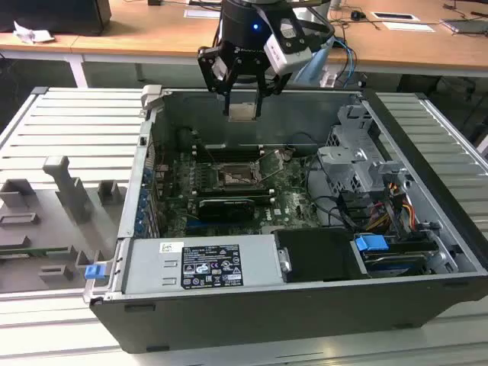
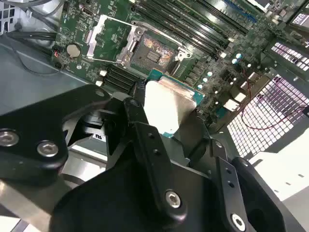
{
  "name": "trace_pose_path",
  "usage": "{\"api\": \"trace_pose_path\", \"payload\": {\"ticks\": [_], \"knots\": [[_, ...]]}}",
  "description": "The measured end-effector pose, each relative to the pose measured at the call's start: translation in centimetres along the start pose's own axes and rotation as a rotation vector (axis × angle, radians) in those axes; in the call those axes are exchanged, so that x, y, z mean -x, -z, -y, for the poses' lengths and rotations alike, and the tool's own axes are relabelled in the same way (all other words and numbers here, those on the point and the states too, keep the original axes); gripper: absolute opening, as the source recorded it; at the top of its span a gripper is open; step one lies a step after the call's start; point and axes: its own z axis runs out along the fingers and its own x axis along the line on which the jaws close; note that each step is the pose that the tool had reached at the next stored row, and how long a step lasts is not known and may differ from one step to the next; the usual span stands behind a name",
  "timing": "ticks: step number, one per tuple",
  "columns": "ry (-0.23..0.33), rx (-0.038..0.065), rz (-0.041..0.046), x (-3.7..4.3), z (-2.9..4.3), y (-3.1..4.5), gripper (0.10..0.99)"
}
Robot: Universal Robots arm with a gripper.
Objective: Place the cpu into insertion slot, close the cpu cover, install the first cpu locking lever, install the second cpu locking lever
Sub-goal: 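Place the cpu into insertion slot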
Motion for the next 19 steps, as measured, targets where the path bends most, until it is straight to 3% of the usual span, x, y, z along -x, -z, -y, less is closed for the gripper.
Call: {"api": "trace_pose_path", "payload": {"ticks": [2,3,5,8,19], "knots": [[-0.020,-0.001,0.0017,0.00,0.00,-0.04,0.529],[-0.073,0.000,0.0065,0.01,0.01,-0.12,0.529],[-0.097,0.001,0.0087,0.01,0.02,-0.23,0.529],[-0.101,0.001,0.0090,0.02,0.07,-0.78,0.529],[-0.137,0.000,0.0122,0.04,0.13,-1.44,0.529]]}}
